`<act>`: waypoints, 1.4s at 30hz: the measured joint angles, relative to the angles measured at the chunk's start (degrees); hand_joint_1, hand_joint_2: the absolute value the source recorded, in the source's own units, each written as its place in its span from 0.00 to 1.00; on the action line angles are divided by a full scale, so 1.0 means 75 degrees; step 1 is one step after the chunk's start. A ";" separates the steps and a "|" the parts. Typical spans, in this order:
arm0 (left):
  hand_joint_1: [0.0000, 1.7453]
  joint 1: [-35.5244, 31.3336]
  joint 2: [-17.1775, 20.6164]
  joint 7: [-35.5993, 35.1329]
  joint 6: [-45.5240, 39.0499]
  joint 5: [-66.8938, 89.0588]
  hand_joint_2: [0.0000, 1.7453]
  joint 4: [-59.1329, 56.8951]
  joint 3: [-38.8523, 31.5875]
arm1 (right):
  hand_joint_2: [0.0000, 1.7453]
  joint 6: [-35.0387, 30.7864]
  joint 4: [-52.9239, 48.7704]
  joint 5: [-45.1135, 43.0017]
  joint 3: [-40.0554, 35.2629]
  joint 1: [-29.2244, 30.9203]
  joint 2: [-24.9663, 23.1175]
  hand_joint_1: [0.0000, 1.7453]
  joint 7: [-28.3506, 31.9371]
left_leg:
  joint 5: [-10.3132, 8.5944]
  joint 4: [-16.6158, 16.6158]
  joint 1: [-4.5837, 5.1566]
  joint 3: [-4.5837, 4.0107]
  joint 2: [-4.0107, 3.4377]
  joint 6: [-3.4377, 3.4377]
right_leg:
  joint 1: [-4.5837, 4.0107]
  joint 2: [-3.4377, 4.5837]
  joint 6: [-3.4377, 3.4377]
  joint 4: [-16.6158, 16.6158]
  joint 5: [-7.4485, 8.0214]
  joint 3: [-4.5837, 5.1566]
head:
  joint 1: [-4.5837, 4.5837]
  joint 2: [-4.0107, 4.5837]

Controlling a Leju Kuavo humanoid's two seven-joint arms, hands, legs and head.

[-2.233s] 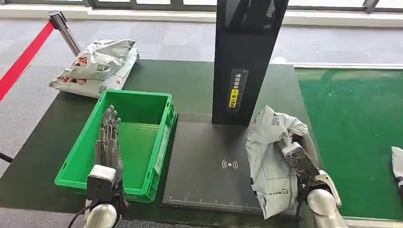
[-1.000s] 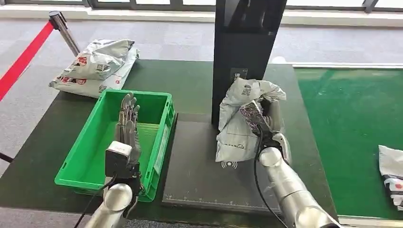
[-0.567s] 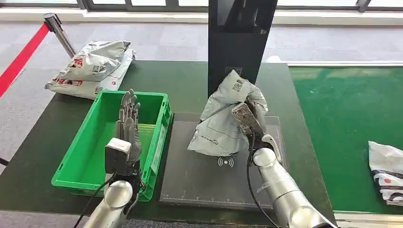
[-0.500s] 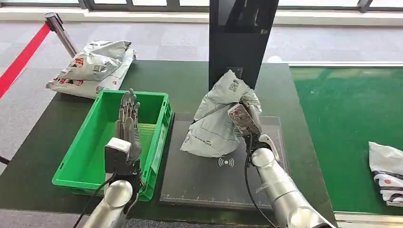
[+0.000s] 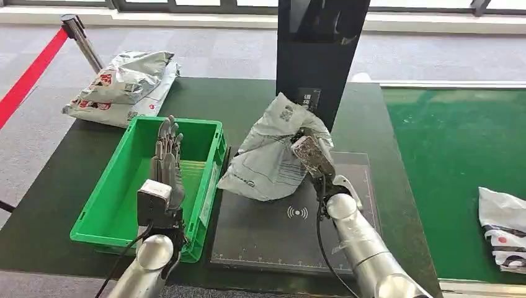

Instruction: Moved the parcel from conveyor to table for the left to box.

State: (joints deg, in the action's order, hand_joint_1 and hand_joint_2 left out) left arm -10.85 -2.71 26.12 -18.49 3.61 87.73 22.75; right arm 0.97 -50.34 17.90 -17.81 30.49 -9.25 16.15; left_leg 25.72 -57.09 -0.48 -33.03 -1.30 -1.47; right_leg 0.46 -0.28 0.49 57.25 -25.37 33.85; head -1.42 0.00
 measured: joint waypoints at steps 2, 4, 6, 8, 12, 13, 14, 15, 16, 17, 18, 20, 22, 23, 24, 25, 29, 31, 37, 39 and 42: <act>0.00 0.0052 0.0012 0.0018 -0.0017 0.0000 0.00 0.0009 0.0000 | 0.00 0.0358 -0.0284 -0.0174 -0.0148 -0.0118 0.0023 0.00 -0.0332 | 0.0000 0.0001 -0.0001 -0.0001 0.0002 0.0000 | 0.0000 -0.0003 0.0000 0.0000 -0.0001 0.0001 | 0.0000 0.0000; 0.00 0.0171 0.0026 0.0026 -0.0053 0.0000 0.00 0.0070 -0.0006 | 0.00 0.0685 -0.0595 -0.0340 -0.0299 -0.0235 0.0081 0.00 -0.0595 | 0.0000 0.0001 -0.0001 -0.0003 0.0005 0.0000 | 0.0000 -0.0005 -0.0001 0.0000 -0.0003 0.0003 | 0.0000 0.0000; 0.00 0.0244 0.0035 0.0035 -0.0076 0.0026 0.00 0.0125 -0.0015 | 0.00 0.0842 -0.0784 -0.0408 -0.0379 -0.0300 0.0143 0.00 -0.0681 | 0.0000 0.0001 -0.0001 -0.0006 0.0006 0.0000 | 0.0000 -0.0005 -0.0001 0.0000 -0.0003 0.0005 | 0.0000 0.0000; 0.00 0.0311 0.0044 0.0035 -0.0087 0.0096 0.00 0.0233 -0.0035 | 0.00 0.0917 -0.1097 -0.0399 -0.0521 -0.0380 0.0250 0.00 -0.0800 | 0.0000 0.0001 -0.0001 -0.0008 0.0009 0.0000 | 0.0000 -0.0008 -0.0002 0.0001 -0.0003 0.0004 | 0.0003 0.0000; 0.00 0.0660 0.0044 -0.0064 -0.0087 0.0402 0.00 0.0563 -0.0187 | 0.00 0.0368 -0.1845 0.0357 -0.0772 -0.0575 0.0475 0.00 -0.1370 | 0.0002 0.0000 0.0001 -0.0011 0.0010 0.0002 | 0.0000 -0.0009 -0.0002 -0.0001 -0.0003 0.0008 | 0.0000 0.0000; 0.00 0.0753 0.0044 -0.0102 -0.0087 0.0469 0.00 0.0636 -0.0238 | 0.00 0.0176 -0.2015 0.0676 -0.0804 -0.0629 0.0524 0.00 -0.1537 | 0.0002 0.0000 0.0001 -0.0012 0.0019 0.0003 | 0.0000 -0.0017 -0.0006 -0.0002 -0.0005 0.0007 | 0.0003 0.0000; 0.00 0.0856 0.0044 -0.0131 -0.0085 0.0539 0.00 0.0761 -0.0268 | 0.00 -0.0045 -0.2311 0.1185 -0.0877 -0.0698 0.0636 0.00 -0.1786 | 0.0003 -0.0001 0.0001 -0.0013 0.0024 0.0004 | 0.0000 -0.0022 -0.0007 -0.0002 -0.0006 0.0007 | 0.0000 0.0000; 0.00 0.0950 0.0041 -0.0187 -0.0070 0.0577 0.00 0.0863 -0.0300 | 0.00 -0.0100 -0.2568 0.1535 -0.0912 -0.0790 0.0723 0.00 -0.1953 | 0.0004 -0.0001 0.0001 -0.0014 0.0030 0.0005 | 0.0000 -0.0026 -0.0010 -0.0003 -0.0008 0.0006 | 0.0003 0.0000; 0.00 0.1033 0.0035 -0.0259 -0.0056 0.0595 0.00 0.0975 -0.0349 | 0.00 -0.0126 -0.2883 0.1898 -0.0978 -0.0901 0.0824 0.00 -0.2140 | 0.0004 -0.0001 0.0001 -0.0016 0.0032 0.0006 | 0.0000 -0.0027 -0.0012 -0.0003 -0.0010 0.0007 | 0.0003 0.0000; 0.00 0.1085 0.0032 -0.0336 -0.0032 0.0597 0.00 0.1061 -0.0397 | 0.00 -0.0147 -0.3133 0.2196 -0.1029 -0.1010 0.0913 0.00 -0.2296 | 0.0006 -0.0001 0.0002 -0.0018 0.0033 0.0008 | 0.0000 -0.0028 -0.0013 -0.0004 -0.0010 0.0007 | 0.0003 0.0000; 0.00 0.1108 0.0021 -0.0431 -0.0014 0.0595 0.00 0.1131 -0.0446 | 0.00 -0.0152 -0.3384 0.2508 -0.1043 -0.1117 0.0990 0.00 -0.2432 | 0.0006 -0.0001 0.0002 -0.0021 0.0035 0.0008 | 0.0000 -0.0031 -0.0013 -0.0004 -0.0010 0.0007 | 0.0003 0.0000; 0.00 0.1173 -0.0005 -0.0550 -0.0003 0.0594 0.00 0.1253 -0.0513 | 0.00 -0.0192 -0.3763 0.2775 -0.1090 -0.1273 0.1107 0.00 -0.2533 | 0.0006 -0.0001 0.0002 -0.0022 0.0037 0.0008 | 0.0000 -0.0033 -0.0013 -0.0004 -0.0011 0.0008 | 0.0000 0.0000; 0.00 0.1257 -0.0032 -0.0714 0.0076 0.0522 0.00 0.1370 -0.0557 | 0.00 -0.0789 -0.4241 0.2339 -0.1110 -0.1553 0.1157 0.00 -0.1760 | 0.0006 -0.0002 0.0001 -0.0022 0.0041 0.0008 | 0.0000 -0.0038 -0.0013 -0.0004 -0.0011 0.0011 | 0.0003 0.0000; 0.00 0.1316 -0.0035 -0.0714 0.0076 0.0607 0.00 0.1431 -0.0557 | 0.00 -0.1063 -0.4673 0.1752 -0.1110 -0.1747 0.1160 0.00 -0.1063 | 0.0006 -0.0002 0.0002 -0.0025 0.0044 0.0008 | 0.0000 -0.0042 -0.0014 -0.0004 -0.0013 0.0015 | 0.0003 0.0000; 0.00 0.1350 -0.0035 -0.0688 0.0076 0.0709 0.00 0.1478 -0.0557 | 0.00 -0.1123 -0.5064 0.1224 -0.1110 -0.1870 0.1172 0.00 -0.0536 | 0.0007 -0.0001 0.0002 -0.0030 0.0042 0.0007 | 0.0001 -0.0041 -0.0014 -0.0003 -0.0013 0.0021 | 0.0003 0.0000; 0.00 0.1346 -0.0038 -0.0656 0.0076 0.0833 0.00 0.1492 -0.0557 | 0.00 -0.1082 -0.5465 0.0745 -0.1110 -0.1920 0.1174 0.00 -0.0096 | 0.0010 -0.0001 0.0001 -0.0031 0.0038 0.0004 | 0.0001 -0.0040 -0.0014 -0.0004 -0.0013 0.0023 | 0.0000 0.0000; 0.00 0.1323 -0.0070 -0.0635 0.0073 0.1110 0.00 0.1536 -0.0554 | 0.00 -0.0640 -0.6316 -0.0131 -0.1110 -0.2225 0.1215 0.00 0.0288 | 0.0012 -0.0001 0.0002 -0.0031 0.0044 0.0005 | -0.0001 -0.0043 -0.0015 -0.0005 -0.0022 0.0023 | 0.0003 0.0000; 0.00 0.1243 -0.0070 -0.0656 0.0064 0.1391 0.00 0.1533 -0.0524 | 0.00 -0.0409 -0.6633 -0.0671 -0.1107 -0.2341 0.1218 0.00 0.0669 | 0.0011 -0.0002 0.0002 -0.0030 0.0042 0.0005 | 0.0000 -0.0042 -0.0015 -0.0005 -0.0021 0.0023 | 0.0000 0.0000; 0.00 0.0694 -0.0032 -0.1087 0.0335 0.2561 0.00 0.1420 -0.0108 | 0.00 -0.0036 -0.7600 -0.1795 -0.0926 -0.2802 0.1218 0.00 0.1330 | 0.0010 -0.0003 0.0007 -0.0030 0.0050 0.0008 | 0.0000 -0.0058 -0.0016 -0.0004 -0.0020 0.0014 | 0.0006 0.0000; 0.00 0.0571 -0.0012 -0.1163 0.0422 0.2712 1.00 0.1381 -0.0003 | 0.00 -0.0033 -0.7800 -0.1865 -0.0918 -0.2916 0.1218 0.00 0.1454 | 0.0011 -0.0004 0.0009 -0.0028 0.0046 0.0008 | 0.0000 -0.0055 -0.0016 -0.0006 -0.0020 0.0018 | 0.0003 0.0000; 0.00 0.0240 0.0076 -0.1353 0.0869 0.3697 1.00 0.1273 0.0248 | 0.00 -0.0039 -0.8102 -0.2139 -0.0798 -0.3125 0.1218 0.00 0.2050 | 0.0005 -0.0008 0.0009 -0.0032 0.0065 0.0017 | 0.0000 -0.0072 -0.0017 -0.0006 -0.0020 0.0019 | 0.0000 0.0000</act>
State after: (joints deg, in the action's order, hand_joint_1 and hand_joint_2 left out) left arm -9.05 -2.14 15.98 -11.97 31.34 97.28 24.61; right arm 0.68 -111.10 1.85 -23.80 7.06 -0.11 31.52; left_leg 25.76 -57.15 -0.41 -33.26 -0.81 -1.35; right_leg 0.46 -0.82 0.36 57.20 -25.52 33.99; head -1.42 0.00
